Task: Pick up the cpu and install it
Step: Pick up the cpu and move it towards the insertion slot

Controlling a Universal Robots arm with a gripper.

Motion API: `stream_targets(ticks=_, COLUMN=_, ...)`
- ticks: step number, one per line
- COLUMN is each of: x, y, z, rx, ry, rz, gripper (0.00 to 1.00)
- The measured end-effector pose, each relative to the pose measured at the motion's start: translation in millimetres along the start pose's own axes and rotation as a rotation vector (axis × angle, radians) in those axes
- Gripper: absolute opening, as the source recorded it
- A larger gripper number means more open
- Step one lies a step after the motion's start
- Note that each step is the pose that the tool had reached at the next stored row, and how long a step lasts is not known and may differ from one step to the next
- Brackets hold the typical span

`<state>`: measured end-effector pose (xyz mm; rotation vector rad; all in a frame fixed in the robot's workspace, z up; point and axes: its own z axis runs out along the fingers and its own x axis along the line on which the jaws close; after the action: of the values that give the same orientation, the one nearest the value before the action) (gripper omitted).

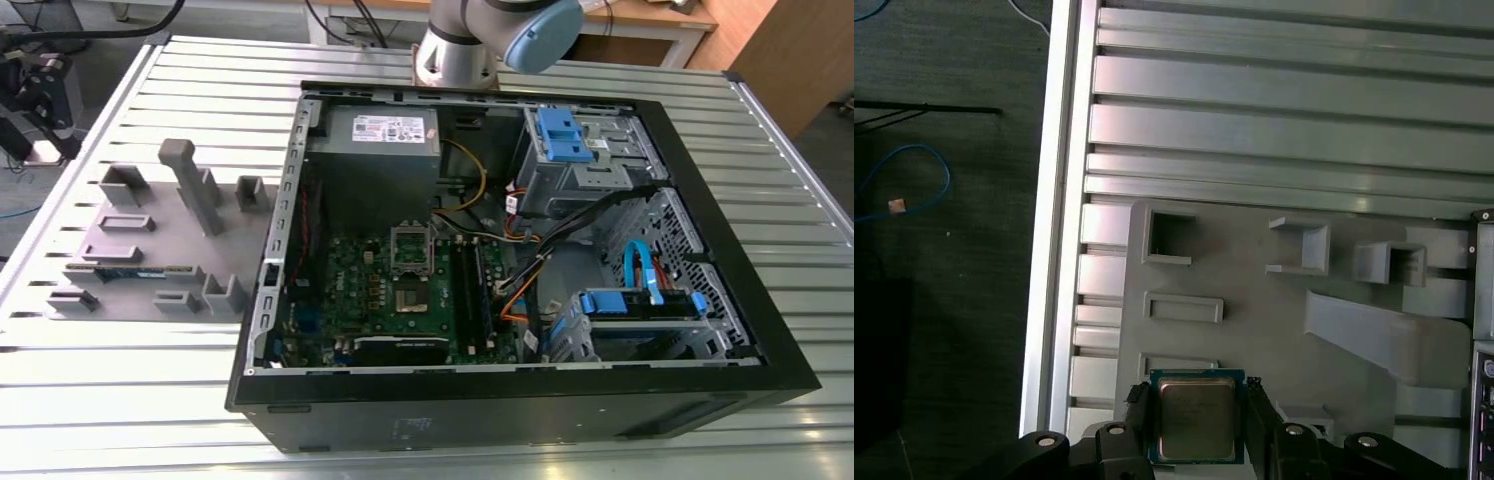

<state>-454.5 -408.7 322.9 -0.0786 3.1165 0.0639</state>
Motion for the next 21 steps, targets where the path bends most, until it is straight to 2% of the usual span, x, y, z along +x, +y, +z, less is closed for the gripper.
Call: stream_targets(ticks=21, x=-0.5, y=0.8, z=-19.2, rx=0.0003, ry=-0.0001, rz=0.0, gripper=0.47)
